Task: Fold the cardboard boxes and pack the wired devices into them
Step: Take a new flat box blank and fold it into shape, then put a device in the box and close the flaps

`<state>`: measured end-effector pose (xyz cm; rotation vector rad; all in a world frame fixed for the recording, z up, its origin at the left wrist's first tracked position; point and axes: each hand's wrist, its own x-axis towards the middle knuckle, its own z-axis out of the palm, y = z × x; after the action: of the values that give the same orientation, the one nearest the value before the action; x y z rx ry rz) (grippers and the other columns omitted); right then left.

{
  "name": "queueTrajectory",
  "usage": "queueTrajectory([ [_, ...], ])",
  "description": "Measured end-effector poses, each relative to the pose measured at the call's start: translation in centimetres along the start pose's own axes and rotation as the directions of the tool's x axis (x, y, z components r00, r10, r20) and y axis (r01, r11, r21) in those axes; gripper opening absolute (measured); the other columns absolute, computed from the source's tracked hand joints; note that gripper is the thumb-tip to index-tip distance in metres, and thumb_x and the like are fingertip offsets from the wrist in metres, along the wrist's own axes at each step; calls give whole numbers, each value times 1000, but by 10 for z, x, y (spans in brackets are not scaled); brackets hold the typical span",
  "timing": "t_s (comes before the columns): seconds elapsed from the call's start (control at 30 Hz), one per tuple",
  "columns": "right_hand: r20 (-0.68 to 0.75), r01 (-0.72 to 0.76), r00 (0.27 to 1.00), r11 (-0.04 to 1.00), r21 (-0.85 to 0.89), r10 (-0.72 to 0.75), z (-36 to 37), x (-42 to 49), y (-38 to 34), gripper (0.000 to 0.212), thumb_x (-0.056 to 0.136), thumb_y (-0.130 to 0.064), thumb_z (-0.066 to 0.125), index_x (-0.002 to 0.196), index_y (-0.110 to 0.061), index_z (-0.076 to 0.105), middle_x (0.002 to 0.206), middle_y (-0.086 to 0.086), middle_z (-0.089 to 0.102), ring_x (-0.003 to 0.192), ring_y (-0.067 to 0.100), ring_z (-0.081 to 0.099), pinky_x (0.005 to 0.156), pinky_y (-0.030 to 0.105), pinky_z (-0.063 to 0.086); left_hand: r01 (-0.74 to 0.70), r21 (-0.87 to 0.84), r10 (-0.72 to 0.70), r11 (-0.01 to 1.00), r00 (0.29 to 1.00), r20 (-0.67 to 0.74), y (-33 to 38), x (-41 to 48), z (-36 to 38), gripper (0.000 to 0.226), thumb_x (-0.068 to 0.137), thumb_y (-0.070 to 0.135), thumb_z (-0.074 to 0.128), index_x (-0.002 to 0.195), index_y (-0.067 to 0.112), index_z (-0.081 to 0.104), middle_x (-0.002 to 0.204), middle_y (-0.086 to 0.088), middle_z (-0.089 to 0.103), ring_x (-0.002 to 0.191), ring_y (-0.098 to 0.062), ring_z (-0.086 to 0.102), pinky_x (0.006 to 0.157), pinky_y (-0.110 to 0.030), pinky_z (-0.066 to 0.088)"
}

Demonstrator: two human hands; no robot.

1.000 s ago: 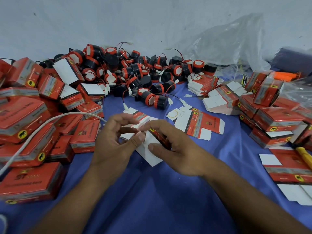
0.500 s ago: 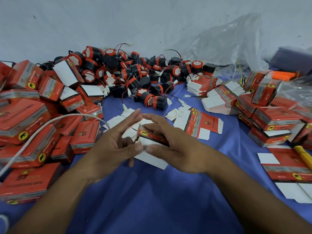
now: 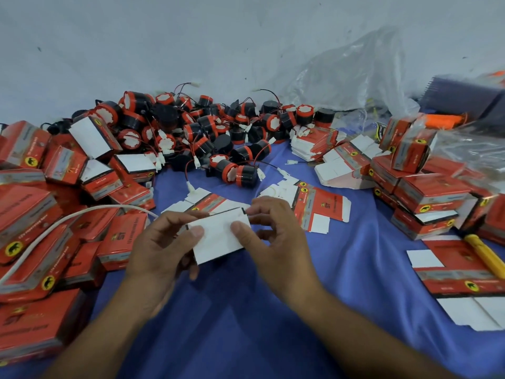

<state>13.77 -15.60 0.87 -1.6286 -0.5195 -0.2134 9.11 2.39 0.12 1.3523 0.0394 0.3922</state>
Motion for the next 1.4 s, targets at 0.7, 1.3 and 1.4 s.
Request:
queueTrajectory([
  [0.7,-47,-117,992,992,-49,115,4,-2,9,13,95,-21,62,93,-33,58,111,-30,61,102,-3,60,77,17,53,-93,368,53,925,992,116,0,-14,18,46,78,32,64,123,33,60,110,20,70,91,0,69,62,-13,54],
  [1.3,492,-209,860,973,94,137,-36,28,15,61,93,-23,72,142,-49,45,138,-19,58,131,-1,50,111,30,43,-160,319,66,934,956,286,-2,-9,1,42,86,22,71,116,50,68,120,20,68,102,-1,66,72,-20,57],
  [1.4,699,-112,697,987,-112,159,-59,36,9,70,88,-33,76,147,-47,41,146,-21,50,138,1,45,117,43,37,-180,414,-5,892,913,409,1,-10,-2,48,79,36,71,124,48,61,116,14,70,101,-6,67,77,-19,54],
])
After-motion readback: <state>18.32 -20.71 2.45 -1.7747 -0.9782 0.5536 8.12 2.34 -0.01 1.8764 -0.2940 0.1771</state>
